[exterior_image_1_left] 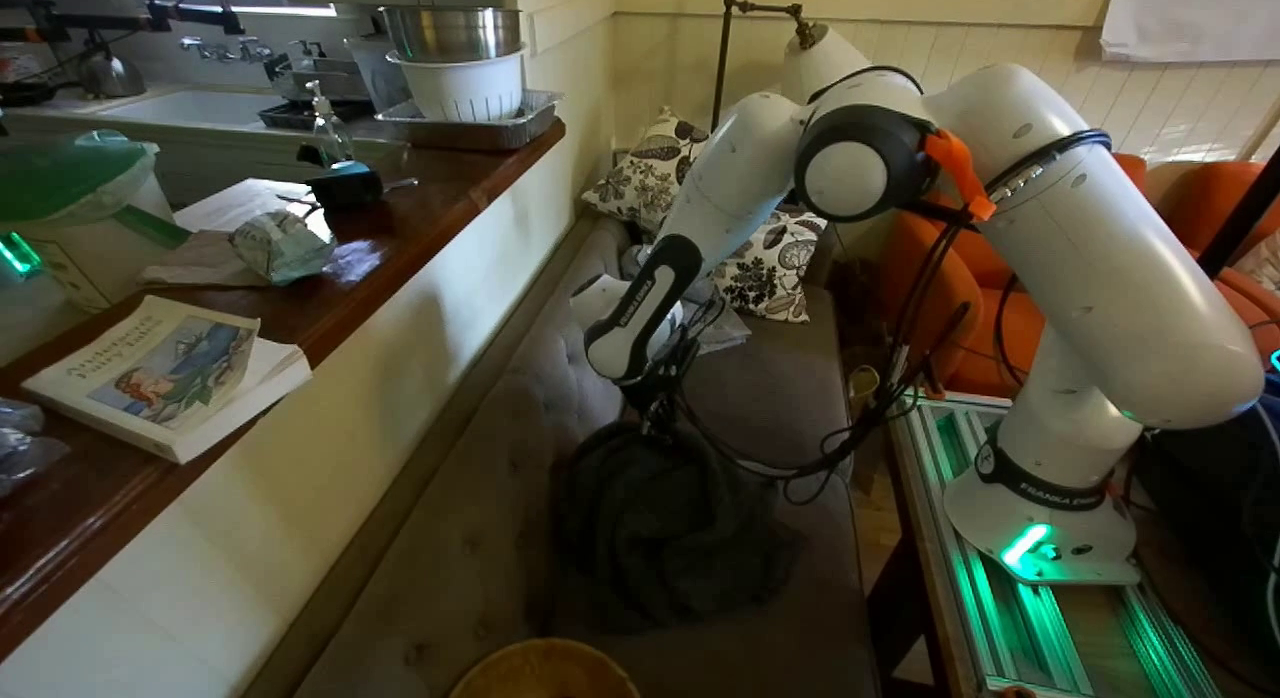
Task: Push the blanket backwards
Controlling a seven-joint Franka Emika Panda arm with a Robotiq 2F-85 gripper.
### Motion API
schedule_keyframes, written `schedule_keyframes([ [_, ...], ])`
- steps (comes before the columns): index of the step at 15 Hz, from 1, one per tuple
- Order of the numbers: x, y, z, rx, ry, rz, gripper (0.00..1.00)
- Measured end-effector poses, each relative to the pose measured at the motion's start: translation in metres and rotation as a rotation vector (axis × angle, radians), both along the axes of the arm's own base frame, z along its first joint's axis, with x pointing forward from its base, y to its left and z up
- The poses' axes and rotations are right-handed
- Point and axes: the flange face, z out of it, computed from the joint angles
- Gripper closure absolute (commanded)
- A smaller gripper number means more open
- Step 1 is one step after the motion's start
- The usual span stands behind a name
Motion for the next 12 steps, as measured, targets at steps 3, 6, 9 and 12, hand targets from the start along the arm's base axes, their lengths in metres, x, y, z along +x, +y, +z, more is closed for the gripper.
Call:
schedule_keyframes([
  [3,-0.009,-0.004,-0.016,0.055,0.011,0.065,0.99],
  [6,-0.034,-0.017,-0.064,0.183,0.040,0.135,0.99],
  [9,-0.067,-0.025,-0.117,0.324,0.089,0.160,0.99],
  [12,-0.090,-0.024,-0.155,0.411,0.190,0.135,0.64],
])
